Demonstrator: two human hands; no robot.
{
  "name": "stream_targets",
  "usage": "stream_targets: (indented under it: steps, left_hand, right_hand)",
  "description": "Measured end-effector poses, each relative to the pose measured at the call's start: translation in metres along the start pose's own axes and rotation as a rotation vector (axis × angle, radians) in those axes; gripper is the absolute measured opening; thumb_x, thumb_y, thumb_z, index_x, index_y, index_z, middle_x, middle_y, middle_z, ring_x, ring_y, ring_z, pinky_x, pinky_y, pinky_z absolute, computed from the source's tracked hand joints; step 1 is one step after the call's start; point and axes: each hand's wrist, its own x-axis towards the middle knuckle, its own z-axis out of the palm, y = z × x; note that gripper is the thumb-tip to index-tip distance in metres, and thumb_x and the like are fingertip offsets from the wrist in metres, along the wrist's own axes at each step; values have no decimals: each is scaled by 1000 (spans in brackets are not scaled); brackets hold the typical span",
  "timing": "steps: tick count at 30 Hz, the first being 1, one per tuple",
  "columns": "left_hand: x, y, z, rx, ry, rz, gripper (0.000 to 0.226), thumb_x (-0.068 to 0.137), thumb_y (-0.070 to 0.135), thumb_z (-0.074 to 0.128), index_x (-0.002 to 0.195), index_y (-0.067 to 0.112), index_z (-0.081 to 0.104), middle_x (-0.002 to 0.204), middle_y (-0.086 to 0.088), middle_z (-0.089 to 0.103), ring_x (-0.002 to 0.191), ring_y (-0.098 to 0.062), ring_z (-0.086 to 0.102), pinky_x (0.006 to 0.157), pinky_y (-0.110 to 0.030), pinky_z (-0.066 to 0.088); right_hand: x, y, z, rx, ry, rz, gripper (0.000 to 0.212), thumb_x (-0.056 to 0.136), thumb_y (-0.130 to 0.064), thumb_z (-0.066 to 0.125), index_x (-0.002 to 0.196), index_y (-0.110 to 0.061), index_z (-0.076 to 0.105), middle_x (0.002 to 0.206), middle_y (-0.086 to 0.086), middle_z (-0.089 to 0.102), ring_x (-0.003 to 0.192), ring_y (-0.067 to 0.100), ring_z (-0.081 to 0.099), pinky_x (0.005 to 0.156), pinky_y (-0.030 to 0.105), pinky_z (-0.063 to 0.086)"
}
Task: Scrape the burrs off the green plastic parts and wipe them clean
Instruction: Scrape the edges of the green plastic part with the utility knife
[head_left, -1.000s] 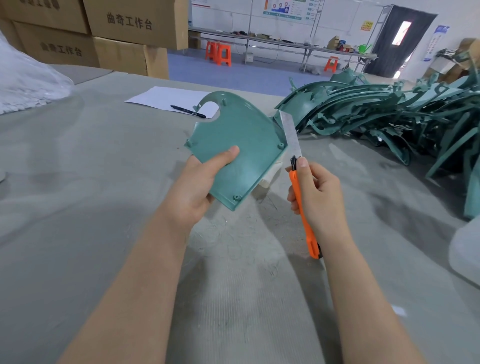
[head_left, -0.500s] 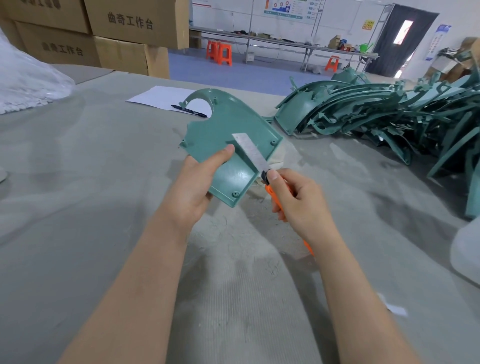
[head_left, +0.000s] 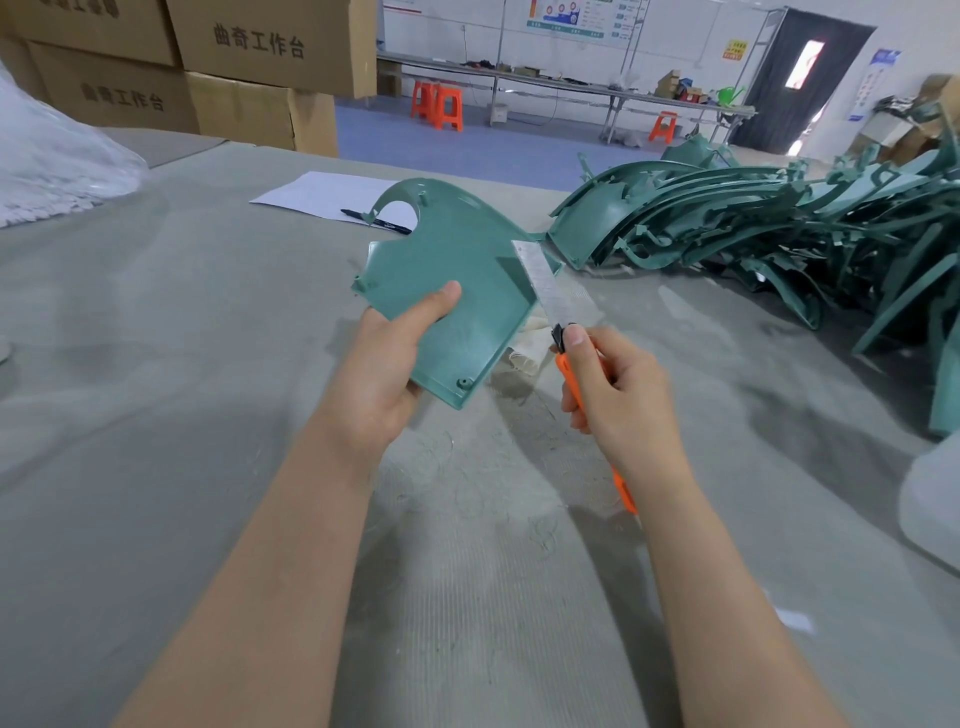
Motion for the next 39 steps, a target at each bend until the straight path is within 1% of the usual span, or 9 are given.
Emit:
stream_targets:
  steps: [6,11,14,17,21,25,33,36,39]
  left_hand:
    - [3,-1,1,-47,92,20,14,91,11,61,104,16,66,94,3,74,85,-11,70,74,-27,57]
    - [5,0,1,-52,115,31,17,91,12,61,108,14,64,92,3,72,83,-11,69,70,-26,55]
    - [4,-1,1,-23,117,22,18,92,12,61,109,15,64,97,2,73,88,-12,69,75,-29,56]
    - [4,-1,1,-22,118,16,17,92,12,60,109,16,64,101,1,73,92,-14,70,83,-35,56]
    - [4,0,0,-51,118,13,15,92,11,60,106,16,65,95,3,74,86,-11,71,71,-27,56]
    - [4,0,1,-89,125,-2,17,93,11,59,109,14,64,97,1,73,87,-12,70,72,-27,57]
    - [5,1,0,-142,156,-18,11,91,11,62,99,15,66,88,1,75,81,-13,71,67,-26,57]
    - [6,2,-2,-164,172,-18,16,91,12,62,106,15,65,93,0,74,86,-16,71,75,-31,58]
    - [6,2,-3,-189,182,-38,23,91,13,61,114,12,64,100,-1,73,90,-17,70,83,-35,57]
  right_hand:
    - [-3,-2,12,-112,-172,-85,24,98,-39,50,76,-36,61,58,-23,59,50,6,54,57,36,51]
    - [-5,0,13,-145,-209,-127,26,97,-41,52,79,-26,63,55,-17,56,49,4,54,59,36,51]
    - [-3,1,12,-138,-132,-123,22,98,-40,51,79,-37,62,54,-23,57,47,2,53,57,32,47]
    - [-1,3,11,-172,-81,-112,23,97,-42,50,76,-42,58,53,-16,56,48,4,51,58,33,48]
    - [-2,3,12,-168,-102,-108,21,97,-43,50,78,-42,59,54,-21,57,47,3,50,57,28,45]
    - [-2,2,10,-124,-129,-110,21,98,-40,50,80,-39,60,54,-21,57,44,2,51,57,25,41]
    - [-3,-2,10,-122,-207,-132,22,98,-39,51,78,-38,61,53,-20,56,48,3,53,57,31,49]
    - [-6,-3,14,-151,-277,-161,21,97,-38,53,78,-36,61,51,-15,52,51,5,55,59,31,51]
    - [-8,-3,16,-169,-327,-196,26,97,-37,53,72,-41,56,54,-18,54,51,4,54,57,21,46]
